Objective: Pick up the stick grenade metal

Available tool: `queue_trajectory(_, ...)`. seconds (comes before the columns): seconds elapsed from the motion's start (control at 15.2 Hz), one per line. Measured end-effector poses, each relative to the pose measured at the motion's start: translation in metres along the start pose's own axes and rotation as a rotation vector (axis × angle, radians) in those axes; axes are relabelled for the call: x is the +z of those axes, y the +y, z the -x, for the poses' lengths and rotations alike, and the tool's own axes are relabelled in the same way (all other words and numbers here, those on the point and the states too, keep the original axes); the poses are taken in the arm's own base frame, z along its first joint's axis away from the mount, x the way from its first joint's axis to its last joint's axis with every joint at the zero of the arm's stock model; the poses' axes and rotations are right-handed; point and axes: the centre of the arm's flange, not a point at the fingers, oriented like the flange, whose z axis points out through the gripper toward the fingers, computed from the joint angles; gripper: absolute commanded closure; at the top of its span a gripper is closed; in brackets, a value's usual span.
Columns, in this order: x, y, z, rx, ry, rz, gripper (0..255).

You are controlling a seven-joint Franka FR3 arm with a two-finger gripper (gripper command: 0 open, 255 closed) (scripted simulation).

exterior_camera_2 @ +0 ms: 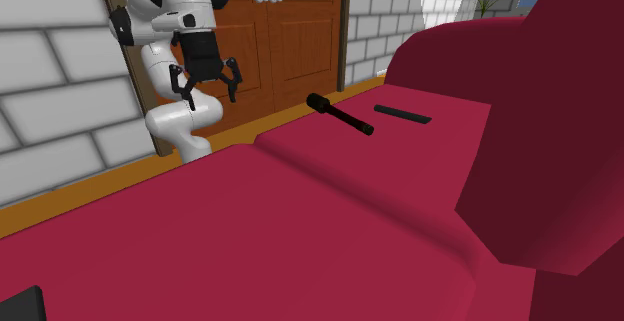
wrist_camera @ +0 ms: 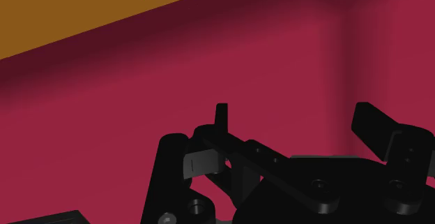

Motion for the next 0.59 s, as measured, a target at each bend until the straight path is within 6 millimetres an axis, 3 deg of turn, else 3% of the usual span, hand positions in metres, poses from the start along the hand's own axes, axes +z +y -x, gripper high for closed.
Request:
queue_trajectory(0.2, 0.003, -0.018, -0.003, -0.002, -0.006, 0.002, 0)
queue_trajectory(0.59, 0.014, -0.092, -0.010, -0.008, -0.036, 0.010, 0)
